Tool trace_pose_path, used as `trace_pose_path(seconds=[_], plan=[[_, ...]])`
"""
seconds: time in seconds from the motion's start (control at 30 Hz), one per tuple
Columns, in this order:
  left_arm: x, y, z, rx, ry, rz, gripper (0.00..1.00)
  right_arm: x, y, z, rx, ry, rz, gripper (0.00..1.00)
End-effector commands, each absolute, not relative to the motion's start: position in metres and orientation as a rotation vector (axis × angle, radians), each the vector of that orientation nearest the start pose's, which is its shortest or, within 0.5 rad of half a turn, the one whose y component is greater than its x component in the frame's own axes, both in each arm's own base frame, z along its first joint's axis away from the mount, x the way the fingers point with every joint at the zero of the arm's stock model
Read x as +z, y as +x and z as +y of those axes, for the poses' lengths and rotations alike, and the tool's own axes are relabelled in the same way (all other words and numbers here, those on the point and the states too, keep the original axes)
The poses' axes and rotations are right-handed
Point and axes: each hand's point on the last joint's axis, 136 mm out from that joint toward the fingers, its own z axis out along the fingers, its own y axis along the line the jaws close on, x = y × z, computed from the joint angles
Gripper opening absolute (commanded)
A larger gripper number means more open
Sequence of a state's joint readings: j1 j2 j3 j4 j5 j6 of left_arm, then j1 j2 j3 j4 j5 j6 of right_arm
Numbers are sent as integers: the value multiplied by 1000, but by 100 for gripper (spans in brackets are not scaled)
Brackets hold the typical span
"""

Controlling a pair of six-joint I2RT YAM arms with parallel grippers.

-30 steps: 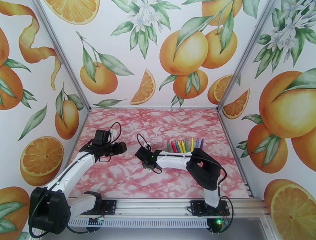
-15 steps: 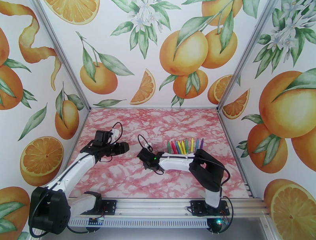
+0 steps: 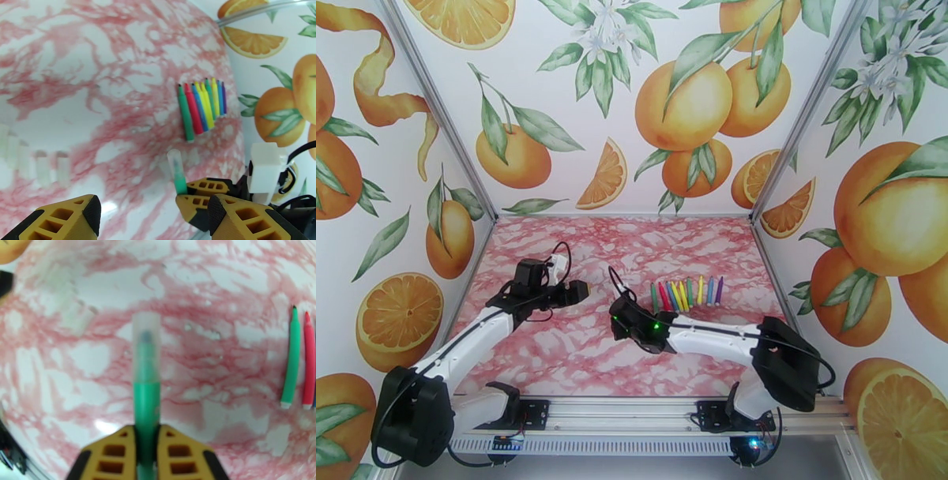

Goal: Open the pen caps

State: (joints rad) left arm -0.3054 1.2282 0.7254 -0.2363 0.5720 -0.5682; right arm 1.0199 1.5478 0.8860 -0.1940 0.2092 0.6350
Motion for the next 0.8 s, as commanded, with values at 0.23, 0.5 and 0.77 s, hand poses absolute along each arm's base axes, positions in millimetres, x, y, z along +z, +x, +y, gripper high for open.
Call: trace_pose_path(seconds=[0.23, 0.5, 0.77], plan=[[157, 294, -243, -1248, 55, 2380, 74, 130, 239, 337, 681, -409, 2289, 8], [154, 294, -267, -1285, 80, 2383, 69, 139, 236, 340, 724, -427, 2264, 7], [157, 298, -274, -1307, 73, 2369, 57, 135, 235, 343, 727, -442, 2274, 7]])
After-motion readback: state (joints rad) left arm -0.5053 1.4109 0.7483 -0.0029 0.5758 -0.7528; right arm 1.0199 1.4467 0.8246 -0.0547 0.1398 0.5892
